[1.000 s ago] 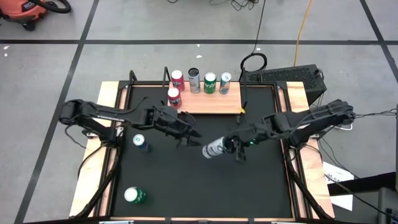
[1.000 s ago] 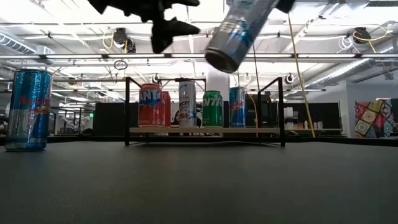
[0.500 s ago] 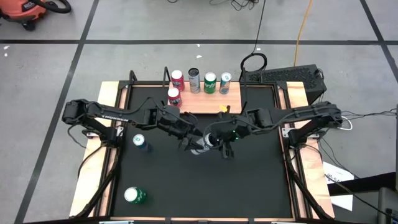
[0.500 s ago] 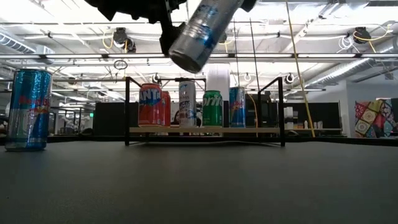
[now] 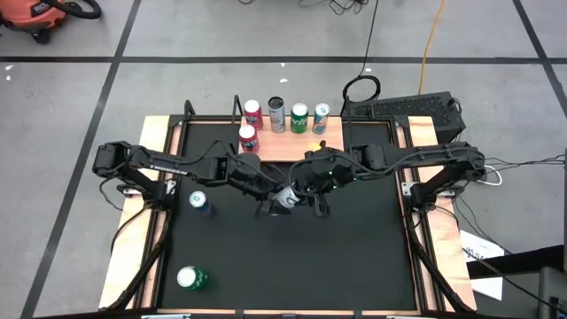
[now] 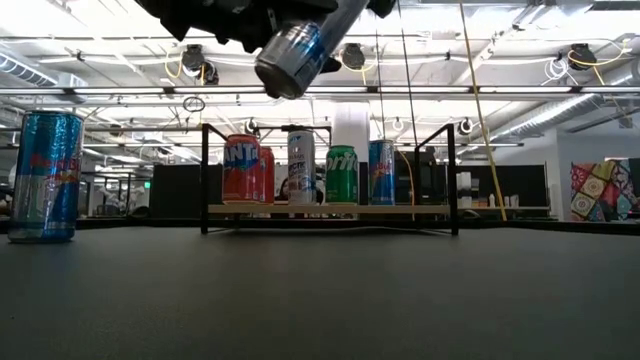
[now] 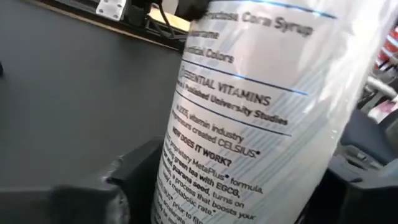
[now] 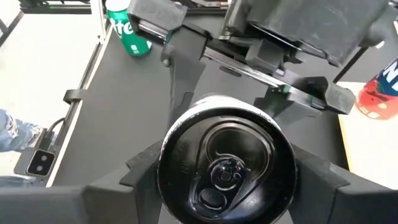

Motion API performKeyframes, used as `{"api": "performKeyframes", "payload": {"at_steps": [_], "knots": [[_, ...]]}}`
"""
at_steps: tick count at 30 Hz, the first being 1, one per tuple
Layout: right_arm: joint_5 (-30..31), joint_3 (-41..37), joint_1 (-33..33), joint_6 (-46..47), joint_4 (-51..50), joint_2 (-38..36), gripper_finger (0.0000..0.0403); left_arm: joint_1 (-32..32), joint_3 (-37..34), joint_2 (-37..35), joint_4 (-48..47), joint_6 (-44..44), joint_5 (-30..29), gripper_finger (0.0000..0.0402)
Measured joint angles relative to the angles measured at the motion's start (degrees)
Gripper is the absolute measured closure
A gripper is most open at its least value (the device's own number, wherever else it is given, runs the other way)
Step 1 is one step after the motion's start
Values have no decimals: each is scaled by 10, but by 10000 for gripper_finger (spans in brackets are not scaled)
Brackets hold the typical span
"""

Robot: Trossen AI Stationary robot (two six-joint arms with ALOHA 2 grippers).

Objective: Place canned beverage on shelf
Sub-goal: Put the white-blue soda can on the shelf aligned with the other white-blue soda can

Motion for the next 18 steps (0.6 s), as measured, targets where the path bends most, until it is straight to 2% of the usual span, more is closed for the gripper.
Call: {"api": "performKeyframes", "payload": {"at_steps": [4,7,10,13,16,18], "knots": [[2,0,0,3,0,-1,164,2,0,-1,4,25,0,153],[24,0,1,26,0,-1,132,3,0,-1,8,48,-2,155],[70,1,-1,98,7,-4,83,3,0,-1,14,68,-54,155],[114,1,-8,167,7,-22,48,4,0,-1,15,79,-139,155],[171,1,-13,215,20,-44,35,4,0,-1,36,87,-209,155],[190,1,-14,221,27,-50,36,4,0,-1,68,108,-226,155]]}}
